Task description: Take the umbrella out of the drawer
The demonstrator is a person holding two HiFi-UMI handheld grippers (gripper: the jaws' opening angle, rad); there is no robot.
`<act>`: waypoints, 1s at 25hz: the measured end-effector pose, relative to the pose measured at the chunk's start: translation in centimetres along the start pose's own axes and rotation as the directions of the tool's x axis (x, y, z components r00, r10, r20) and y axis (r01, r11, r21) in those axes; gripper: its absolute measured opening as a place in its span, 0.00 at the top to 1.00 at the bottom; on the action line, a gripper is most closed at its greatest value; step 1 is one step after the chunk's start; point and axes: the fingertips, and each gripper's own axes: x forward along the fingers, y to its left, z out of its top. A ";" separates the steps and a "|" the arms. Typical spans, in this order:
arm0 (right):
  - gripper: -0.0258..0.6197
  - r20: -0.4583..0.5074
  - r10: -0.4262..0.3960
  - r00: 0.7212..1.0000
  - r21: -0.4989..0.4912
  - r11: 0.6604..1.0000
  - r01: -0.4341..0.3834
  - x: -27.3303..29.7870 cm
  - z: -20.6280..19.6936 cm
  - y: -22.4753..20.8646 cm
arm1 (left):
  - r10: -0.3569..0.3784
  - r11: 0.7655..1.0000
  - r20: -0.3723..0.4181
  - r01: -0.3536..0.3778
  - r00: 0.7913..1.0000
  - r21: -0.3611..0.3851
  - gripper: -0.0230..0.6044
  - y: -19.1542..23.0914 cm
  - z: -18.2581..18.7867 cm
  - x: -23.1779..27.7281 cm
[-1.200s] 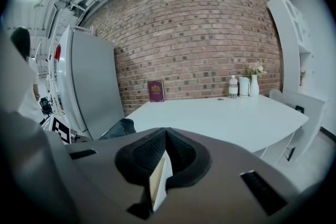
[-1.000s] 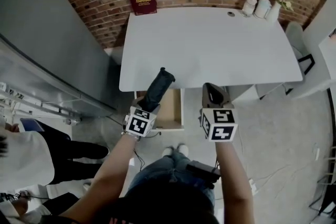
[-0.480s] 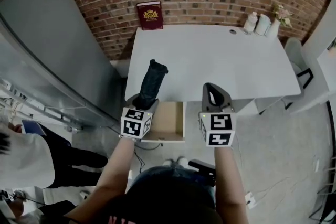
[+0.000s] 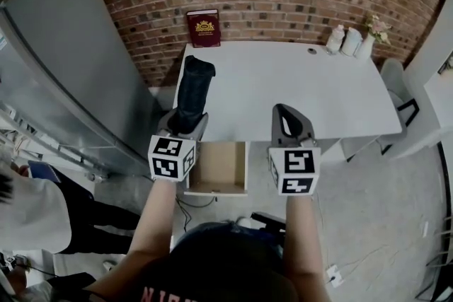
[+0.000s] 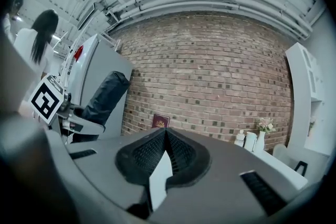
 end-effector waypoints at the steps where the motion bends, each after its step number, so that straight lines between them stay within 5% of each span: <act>1: 0.97 0.013 -0.004 1.000 -0.006 1.000 0.004 -0.2 0.5 0.0 | 0.008 1.000 0.026 -0.008 1.000 -0.003 0.58 0.2 1.0 -0.3; 12: 0.97 0.154 -0.074 0.985 -0.029 0.996 0.079 -2.7 5.0 0.2 | 0.026 0.998 0.276 -0.042 0.961 0.051 0.57 0.9 8.5 -4.8; 25: 0.97 0.227 -0.058 0.972 -0.085 0.993 0.079 -5.3 6.9 0.6 | 0.039 0.995 0.355 -0.071 0.934 0.075 0.57 1.0 10.3 -8.2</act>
